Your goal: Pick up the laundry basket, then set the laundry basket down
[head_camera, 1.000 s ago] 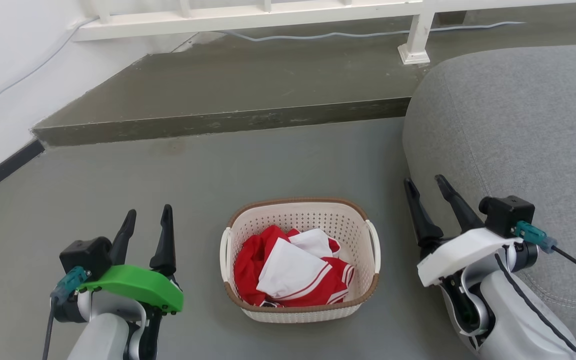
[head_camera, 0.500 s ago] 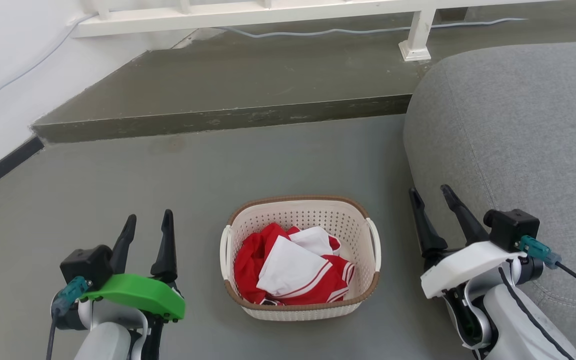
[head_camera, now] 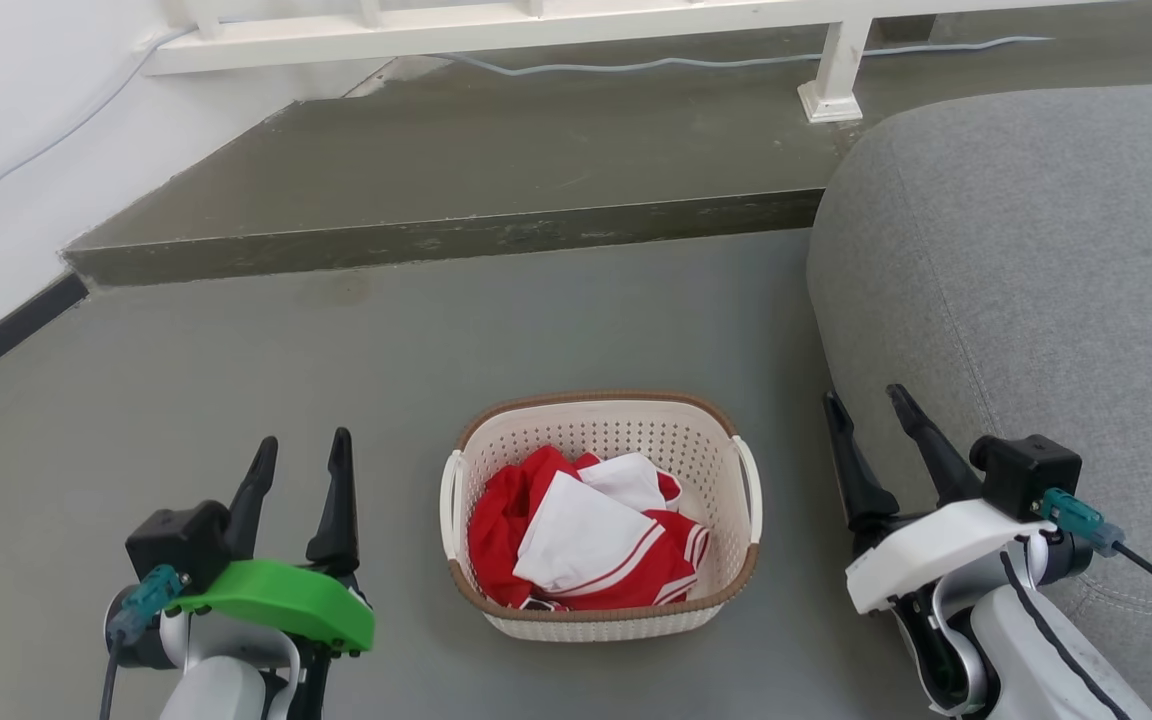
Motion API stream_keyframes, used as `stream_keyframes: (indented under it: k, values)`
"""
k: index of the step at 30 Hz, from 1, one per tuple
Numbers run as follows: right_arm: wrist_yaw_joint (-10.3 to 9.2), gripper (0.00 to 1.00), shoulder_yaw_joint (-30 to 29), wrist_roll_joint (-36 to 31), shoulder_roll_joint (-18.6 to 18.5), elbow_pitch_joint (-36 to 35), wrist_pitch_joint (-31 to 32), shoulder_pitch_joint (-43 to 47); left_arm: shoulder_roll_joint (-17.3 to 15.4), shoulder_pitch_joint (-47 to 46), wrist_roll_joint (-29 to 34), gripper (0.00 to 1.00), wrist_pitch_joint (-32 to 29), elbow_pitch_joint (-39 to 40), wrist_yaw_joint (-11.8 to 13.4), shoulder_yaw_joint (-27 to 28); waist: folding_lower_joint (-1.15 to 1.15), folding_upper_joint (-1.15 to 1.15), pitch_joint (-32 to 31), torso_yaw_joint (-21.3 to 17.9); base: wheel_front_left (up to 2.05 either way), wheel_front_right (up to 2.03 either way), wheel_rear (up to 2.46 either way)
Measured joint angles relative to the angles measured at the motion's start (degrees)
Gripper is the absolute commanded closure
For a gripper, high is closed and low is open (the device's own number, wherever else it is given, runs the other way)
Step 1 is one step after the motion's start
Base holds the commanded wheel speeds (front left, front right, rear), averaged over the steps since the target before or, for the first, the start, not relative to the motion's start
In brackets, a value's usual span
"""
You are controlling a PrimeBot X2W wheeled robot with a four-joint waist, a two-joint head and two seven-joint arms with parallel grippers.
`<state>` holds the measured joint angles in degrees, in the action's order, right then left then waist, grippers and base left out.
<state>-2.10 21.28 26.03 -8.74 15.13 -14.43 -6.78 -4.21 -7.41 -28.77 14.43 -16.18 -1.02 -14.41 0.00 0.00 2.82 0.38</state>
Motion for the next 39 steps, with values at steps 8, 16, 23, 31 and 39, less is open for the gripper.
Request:
stream_keyframes:
  k: [8,16,23,31,39]
  values:
    - [0.07,0.00,-0.51,-0.87,0.21,-0.30,0.00,0.39,0.26,0.93,0.81,0.00,0.00,0.00,-0.48,0.36,0.00,0.00,-0.09,-0.04,0.00,0.00,0.00]
    - [0.58,0.00,-0.80,-1.30,0.60,-0.34,0.00,1.36,0.66,1.14,0.93,0.00,0.00,0.00,-1.16,0.67,0.00,0.00,-0.32,-0.03,0.00,0.00,0.00]
    - [0.57,1.00,-0.99,-1.37,1.04,0.36,0.01,1.71,1.13,1.89,0.93,1.00,-0.03,-0.78,-1.97,0.66,0.00,0.00,-0.34,-0.04,0.00,0.00,0.00]
    - [0.59,1.00,-0.98,-0.04,1.91,2.77,0.20,4.76,1.60,3.82,-0.42,1.00,-0.79,-3.54,-1.98,0.80,0.00,0.00,-0.43,-0.06,0.00,0.00,0.00]
    - [1.11,1.00,-2.65,5.64,2.19,2.38,1.34,4.76,1.63,3.82,-6.08,1.00,-2.11,-3.49,-2.01,1.96,0.00,0.00,-0.62,-0.10,0.00,0.00,0.00]
